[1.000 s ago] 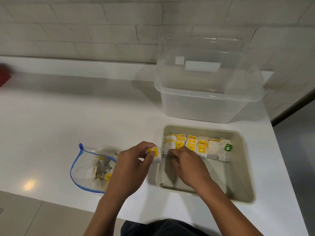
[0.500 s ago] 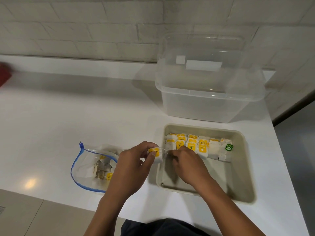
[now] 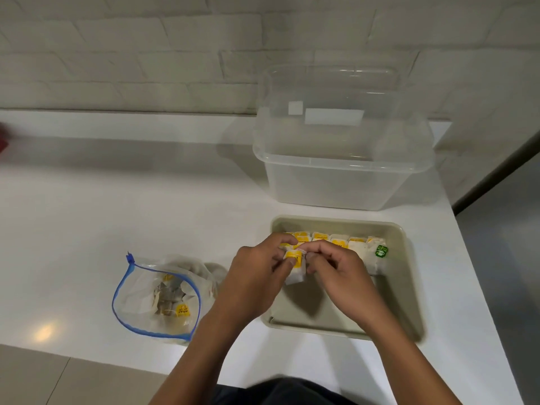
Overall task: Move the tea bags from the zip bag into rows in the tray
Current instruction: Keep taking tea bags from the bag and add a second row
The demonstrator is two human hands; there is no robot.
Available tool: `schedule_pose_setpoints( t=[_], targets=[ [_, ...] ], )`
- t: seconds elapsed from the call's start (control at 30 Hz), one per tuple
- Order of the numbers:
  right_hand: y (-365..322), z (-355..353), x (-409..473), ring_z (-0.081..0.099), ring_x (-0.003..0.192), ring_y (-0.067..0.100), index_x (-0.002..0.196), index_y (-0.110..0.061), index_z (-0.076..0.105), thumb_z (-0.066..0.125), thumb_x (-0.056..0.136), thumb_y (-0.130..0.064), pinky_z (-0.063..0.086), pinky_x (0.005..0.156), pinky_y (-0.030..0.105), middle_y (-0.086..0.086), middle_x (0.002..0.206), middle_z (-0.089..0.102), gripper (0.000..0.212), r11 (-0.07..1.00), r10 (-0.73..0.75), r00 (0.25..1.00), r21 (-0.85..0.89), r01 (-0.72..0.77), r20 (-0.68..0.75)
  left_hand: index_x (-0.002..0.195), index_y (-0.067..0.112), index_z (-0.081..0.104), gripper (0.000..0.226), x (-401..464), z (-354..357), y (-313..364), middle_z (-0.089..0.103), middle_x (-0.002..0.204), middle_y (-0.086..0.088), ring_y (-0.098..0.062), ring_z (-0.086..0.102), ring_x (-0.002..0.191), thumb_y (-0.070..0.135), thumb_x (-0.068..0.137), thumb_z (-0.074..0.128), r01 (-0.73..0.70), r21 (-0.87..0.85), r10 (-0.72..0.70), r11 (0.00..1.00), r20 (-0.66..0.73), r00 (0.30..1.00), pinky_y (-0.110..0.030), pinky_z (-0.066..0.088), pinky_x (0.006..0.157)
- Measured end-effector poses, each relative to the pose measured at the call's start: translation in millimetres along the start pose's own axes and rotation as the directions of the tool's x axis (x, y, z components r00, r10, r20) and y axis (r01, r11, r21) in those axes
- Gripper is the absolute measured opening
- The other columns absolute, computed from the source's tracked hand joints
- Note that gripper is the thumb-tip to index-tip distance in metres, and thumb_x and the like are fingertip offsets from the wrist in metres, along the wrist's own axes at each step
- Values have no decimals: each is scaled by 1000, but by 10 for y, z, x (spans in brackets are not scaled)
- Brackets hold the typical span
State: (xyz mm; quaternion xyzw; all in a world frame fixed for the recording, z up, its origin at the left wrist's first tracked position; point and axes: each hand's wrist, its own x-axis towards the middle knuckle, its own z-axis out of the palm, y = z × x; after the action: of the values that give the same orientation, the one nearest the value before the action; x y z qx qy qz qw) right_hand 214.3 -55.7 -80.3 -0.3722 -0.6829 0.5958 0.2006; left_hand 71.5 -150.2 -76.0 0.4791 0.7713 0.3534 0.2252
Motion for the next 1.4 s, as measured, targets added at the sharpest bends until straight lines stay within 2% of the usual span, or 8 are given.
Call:
schedule_pose_setpoints(
  t=[0.17,0.27,0.33,0.47,0.63,0.8,0.93,1.4],
  targets=[
    [129,-89,-35,65,81,26,87,-22,71,66,93,-16,48,73,29,2,80,71,11,999,20,999,-28,-19,41,119,36,54,34,17,124,-28,72,76,5,-13,67,71,22,91,68,-7,-20,9,1000,100,995,-36,52,73],
    [250,-135,2,65,73,14,82,-24,72,68,92,-17,47,73,25,-4,76,72,13,990,90,995,-112,-86,37,131,39,46,50,-42,169,-42,71,91,21,1,64,88,29,90,71,9,23,-11,1000,85,996,-15,47,78],
    [345,-159,70,64,71,2,76,-27,70,69,91,-19,47,71,21,-10,75,72,17,955,104,994,-282,-95,20,134,46,41,53,-96,156,-82,65,98,27,3,58,94,32,90,69,5,81,-4,997,-11,1000,-5,39,78],
    [433,-198,186,56,64,-4,68,-29,66,69,88,-21,43,61,15,-12,68,66,22,809,189,975,-581,-89,115,132,49,41,48,-242,67,-189,63,102,27,2,60,95,30,94,64,26,80,-19,996,-84,996,-12,44,79],
    [480,-85,277,57,68,-2,74,-27,71,68,89,-22,38,56,10,-13,70,66,15,805,211,967,-587,-87,146,137,45,43,53,-386,-2,-320,55,108,23,-2,61,90,27,93,67,76,70,-65,995,-148,987,-13,50,71],
    [597,51,397,57,72,10,70,-28,65,65,88,-16,44,65,27,-12,63,59,22,792,108,994,-604,-93,-12,135,48,43,52,-493,2,-363,52,106,22,-2,60,90,24,95,65,134,25,-131,991,-120,984,-11,47,69],
    [600,82,476,63,90,17,88,-23,75,65,90,-21,47,73,27,-6,84,72,10,777,127,989,-612,-146,-74,126,51,50,44,-482,15,-364,58,101,21,-3,62,87,24,94,65,157,-16,-158,987,-90,983,-14,48,69],
    [507,131,616,65,93,21,79,-27,70,63,86,-24,53,73,31,-6,87,73,10,739,170,973,-633,-232,-159,122,45,59,38,-444,-11,-383,59,97,19,-3,62,86,21,93,67,165,-25,-166,986,-44,985,-10,46,69]
  ],
)
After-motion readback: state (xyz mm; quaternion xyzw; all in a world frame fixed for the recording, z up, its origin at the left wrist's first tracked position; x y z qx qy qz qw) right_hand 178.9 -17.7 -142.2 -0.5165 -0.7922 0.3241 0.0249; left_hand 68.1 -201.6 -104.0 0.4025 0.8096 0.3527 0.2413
